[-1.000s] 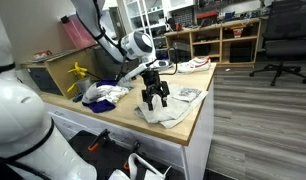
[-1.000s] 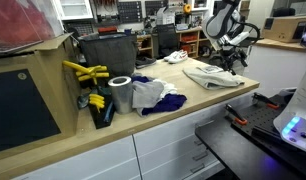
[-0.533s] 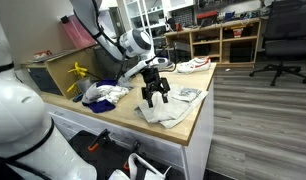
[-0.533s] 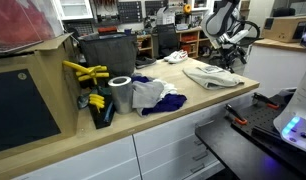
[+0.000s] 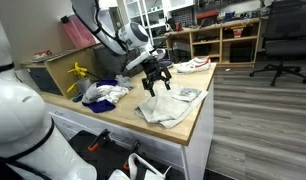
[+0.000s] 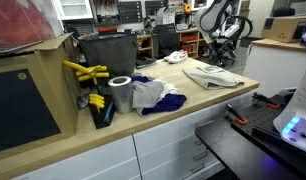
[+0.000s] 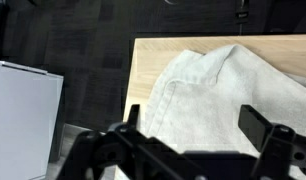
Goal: Fold the towel from left to right then move it to the left.
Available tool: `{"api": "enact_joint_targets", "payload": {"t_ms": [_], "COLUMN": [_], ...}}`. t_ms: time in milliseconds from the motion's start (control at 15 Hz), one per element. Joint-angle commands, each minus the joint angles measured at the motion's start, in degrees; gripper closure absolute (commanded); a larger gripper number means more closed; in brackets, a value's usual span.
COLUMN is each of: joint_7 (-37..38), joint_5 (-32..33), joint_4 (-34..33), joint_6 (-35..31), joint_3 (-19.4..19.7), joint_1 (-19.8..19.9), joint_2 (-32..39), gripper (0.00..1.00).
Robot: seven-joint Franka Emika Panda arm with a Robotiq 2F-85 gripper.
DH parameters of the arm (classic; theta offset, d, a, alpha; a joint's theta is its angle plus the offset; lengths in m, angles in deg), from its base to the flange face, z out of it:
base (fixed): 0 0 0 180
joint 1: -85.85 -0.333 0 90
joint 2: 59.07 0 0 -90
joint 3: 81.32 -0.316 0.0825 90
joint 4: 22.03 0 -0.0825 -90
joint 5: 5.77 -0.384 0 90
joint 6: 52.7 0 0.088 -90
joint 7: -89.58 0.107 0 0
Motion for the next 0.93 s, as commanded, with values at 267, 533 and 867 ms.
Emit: {"api": "enact_joint_targets", "payload": {"t_ms": [267,533,867], "joint_7": [-5.5,-8.4,-7.1], "joint_5": [1.3,-3.1,-9.8], "joint_4": [-12.3,-13.7,-11.5], "joint_6": [0.8,0.4,-0.2], "joint_3": [0.8,-0.4,-1.8], "joint_1": [0.8,1.1,0.5], "joint_2": [9.1,11.1,9.9], "gripper": [0.00,0.00,0.44]}}
